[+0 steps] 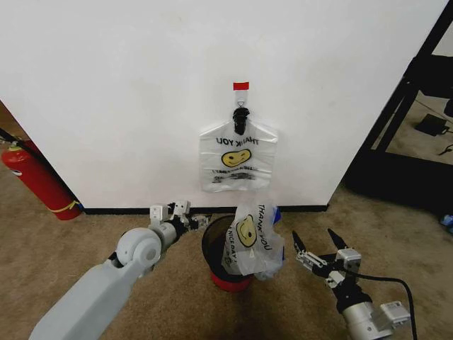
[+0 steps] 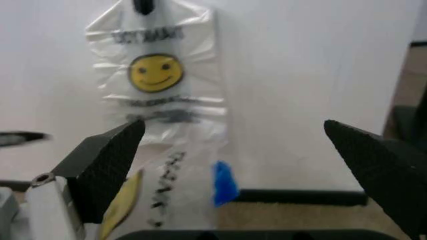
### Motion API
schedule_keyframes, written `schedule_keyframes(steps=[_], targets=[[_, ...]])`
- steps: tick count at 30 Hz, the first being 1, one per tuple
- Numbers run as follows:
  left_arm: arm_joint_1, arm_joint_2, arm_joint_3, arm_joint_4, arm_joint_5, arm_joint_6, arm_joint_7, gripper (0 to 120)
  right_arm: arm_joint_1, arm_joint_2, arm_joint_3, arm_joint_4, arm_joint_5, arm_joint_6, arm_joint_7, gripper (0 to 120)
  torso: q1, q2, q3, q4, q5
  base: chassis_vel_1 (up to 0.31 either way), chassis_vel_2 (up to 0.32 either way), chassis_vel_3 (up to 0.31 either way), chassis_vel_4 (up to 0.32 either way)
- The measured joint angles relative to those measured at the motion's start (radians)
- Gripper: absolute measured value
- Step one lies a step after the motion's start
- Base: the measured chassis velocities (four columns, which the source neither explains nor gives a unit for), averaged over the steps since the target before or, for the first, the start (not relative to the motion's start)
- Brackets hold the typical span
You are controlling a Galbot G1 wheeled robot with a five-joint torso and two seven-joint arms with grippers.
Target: Pick up the garbage bag from the wall and place it over the trash bin.
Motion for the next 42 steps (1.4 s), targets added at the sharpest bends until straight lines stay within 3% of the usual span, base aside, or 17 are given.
schedule_keyframes(steps=[1,2,5,6,11,13,14,17,19,21,23,26,29,33,34,42], targets=[[0.009,-0.001,-0.007,-0.005,0.003,-0.009,0.001,90,0.001,0.000,0.001,-0.001,0.000,0.001,0.000,100,0.000,0.000,0.000,0.0000,0.0001,0.000,0.000,0.000,0.000],[0.083,-0.012,-0.066,-0.048,0.029,-0.072,0.006,98,0.010,0.003,0.020,-0.012,0.013,0.005,-0.001,100,0.000,0.000,0.000,0.0005,0.0005,0.000,0.000,0.000,0.000],[0.226,-0.029,-0.162,-0.136,0.088,-0.185,0.029,100,0.028,0.032,0.055,-0.034,0.030,0.004,-0.001,100,0.000,0.000,0.000,0.0004,0.0001,0.000,0.000,0.000,0.000],[0.226,-0.029,-0.162,-0.136,0.088,-0.185,0.029,100,0.028,0.032,0.055,-0.034,0.030,0.004,-0.001,100,0.000,0.000,0.000,0.0004,0.0001,0.000,0.000,0.000,0.000],[0.347,-0.056,-0.188,-0.168,0.266,-0.347,0.054,100,0.061,0.038,0.101,-0.132,-0.052,0.041,-0.023,100,0.000,0.000,0.000,-0.0001,0.0006,0.000,0.000,0.000,0.000],[0.414,-0.119,-0.177,-0.165,0.348,-0.412,0.063,100,0.107,-0.010,0.111,-0.207,-0.151,0.087,-0.040,100,0.000,0.000,0.000,-0.0004,0.0006,0.000,0.000,0.000,0.000],[0.414,-0.119,-0.177,-0.165,0.348,-0.412,0.063,100,0.107,-0.010,0.111,-0.207,-0.151,0.087,-0.040,100,0.000,0.000,0.000,-0.0004,0.0006,0.000,0.000,0.000,0.000],[0.491,-0.233,-0.166,-0.142,0.412,-0.449,0.067,100,0.208,-0.111,0.102,-0.325,-0.326,0.194,-0.057,100,0.000,0.000,0.000,0.0009,0.0004,0.000,0.000,0.000,0.000],[0.498,-0.246,-0.165,-0.139,0.419,-0.452,0.067,100,0.217,-0.124,0.102,-0.340,-0.347,0.215,-0.060,100,0.000,0.000,0.000,0.0013,0.0004,0.000,0.000,0.000,0.000],[0.495,-0.271,-0.151,-0.109,0.431,-0.457,0.068,100,0.251,-0.182,0.109,-0.447,-0.481,0.362,-0.084,100,0.000,0.000,0.000,0.0005,0.0004,0.000,0.000,0.000,0.000],[0.495,-0.271,-0.137,-0.083,0.443,-0.461,0.069,100,0.271,-0.204,0.116,-0.535,-0.569,0.455,-0.099,100,0.000,0.000,0.000,-0.0006,0.0003,0.000,0.000,0.000,0.000],[0.508,-0.257,-0.128,-0.075,0.453,-0.464,0.073,100,0.291,-0.215,0.116,-0.610,-0.623,0.528,-0.121,100,0.000,0.000,0.000,-0.0004,0.0007,0.000,0.000,0.000,0.000],[0.517,-0.231,-0.122,-0.074,0.472,-0.474,0.075,100,0.349,-0.205,0.115,-0.758,-0.716,0.667,-0.184,100,0.000,0.000,0.000,0.0003,0.0003,0.000,0.000,0.000,0.000],[0.514,-0.213,-0.113,-0.088,0.463,-0.474,0.075,100,0.374,-0.190,0.103,-0.802,-0.799,0.697,-0.202,100,0.000,0.000,0.000,-0.0002,0.0009,0.000,0.000,0.000,0.000],[0.518,-0.211,-0.108,-0.095,0.458,-0.473,0.075,100,0.390,-0.182,0.089,-0.804,-0.832,0.701,-0.207,100,0.000,0.000,0.000,-0.0005,-0.0007,0.000,0.000,0.000,0.000],[0.535,-0.198,-0.095,-0.123,0.441,-0.463,0.074,100,0.548,-0.133,-0.055,-0.830,-1.002,0.698,-0.193,100,0.000,0.000,0.000,0.0004,0.0001,0.000,0.000,0.000,0.000]])
